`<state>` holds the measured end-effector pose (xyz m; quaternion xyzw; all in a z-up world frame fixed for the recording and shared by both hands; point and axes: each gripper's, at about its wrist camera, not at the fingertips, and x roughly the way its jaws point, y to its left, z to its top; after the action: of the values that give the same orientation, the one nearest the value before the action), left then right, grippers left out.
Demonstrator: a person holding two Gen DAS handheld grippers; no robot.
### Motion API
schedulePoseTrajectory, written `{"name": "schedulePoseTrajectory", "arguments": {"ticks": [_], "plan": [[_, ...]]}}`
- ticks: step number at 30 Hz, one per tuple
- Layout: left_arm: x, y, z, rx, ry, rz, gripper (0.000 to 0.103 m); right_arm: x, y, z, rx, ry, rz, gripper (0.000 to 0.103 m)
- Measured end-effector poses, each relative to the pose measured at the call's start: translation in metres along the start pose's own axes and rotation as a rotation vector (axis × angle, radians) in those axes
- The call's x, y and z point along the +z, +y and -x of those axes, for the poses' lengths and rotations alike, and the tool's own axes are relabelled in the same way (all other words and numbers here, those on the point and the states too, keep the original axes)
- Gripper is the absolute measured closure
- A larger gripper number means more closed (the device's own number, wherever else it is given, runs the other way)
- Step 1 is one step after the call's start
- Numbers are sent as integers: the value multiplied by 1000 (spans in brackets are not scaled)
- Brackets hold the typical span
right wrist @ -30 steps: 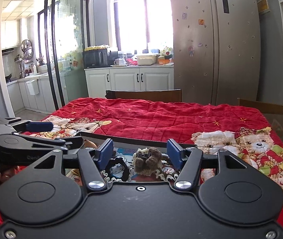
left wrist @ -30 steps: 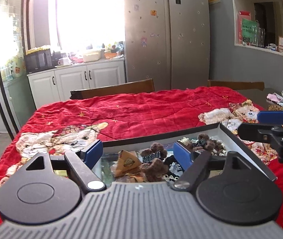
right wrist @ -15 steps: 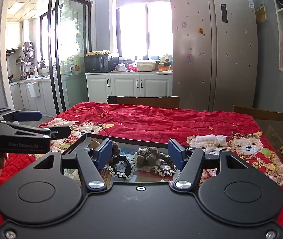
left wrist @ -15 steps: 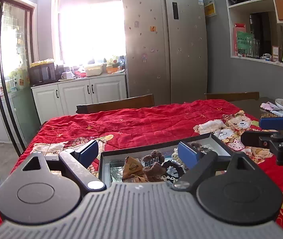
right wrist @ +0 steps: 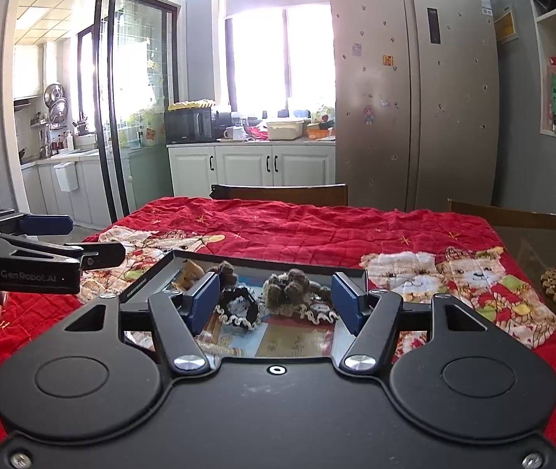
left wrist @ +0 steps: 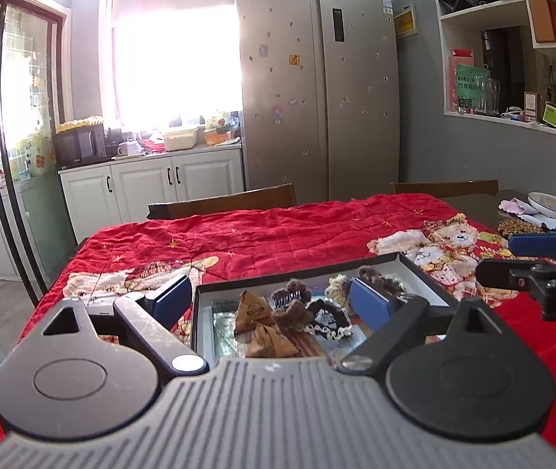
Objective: Organize objects
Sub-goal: 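Withdraw both open tools from the box toward the blue binder clips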
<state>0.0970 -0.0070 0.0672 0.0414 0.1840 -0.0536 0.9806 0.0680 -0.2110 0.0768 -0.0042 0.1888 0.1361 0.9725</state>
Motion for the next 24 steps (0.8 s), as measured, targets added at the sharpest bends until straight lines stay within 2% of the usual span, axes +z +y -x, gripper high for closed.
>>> {"name": "schedulePoseTrajectory", "arguments": {"ticks": [10,16,20,24], "plan": [[-26,-1,-1,-3,65,-8,10,-29,-2,-1,-8,72,-17,41],[-57,-7,-11,21,135,-32,10,-58,5,-16,-28,136,-22,41],[-78,-8,-19,8,190,-12,10,-79,9,-30,-40,182,-32,42],[-90,-10,-25,15,211,3,10,-94,13,-41,-53,211,-45,43]]}}
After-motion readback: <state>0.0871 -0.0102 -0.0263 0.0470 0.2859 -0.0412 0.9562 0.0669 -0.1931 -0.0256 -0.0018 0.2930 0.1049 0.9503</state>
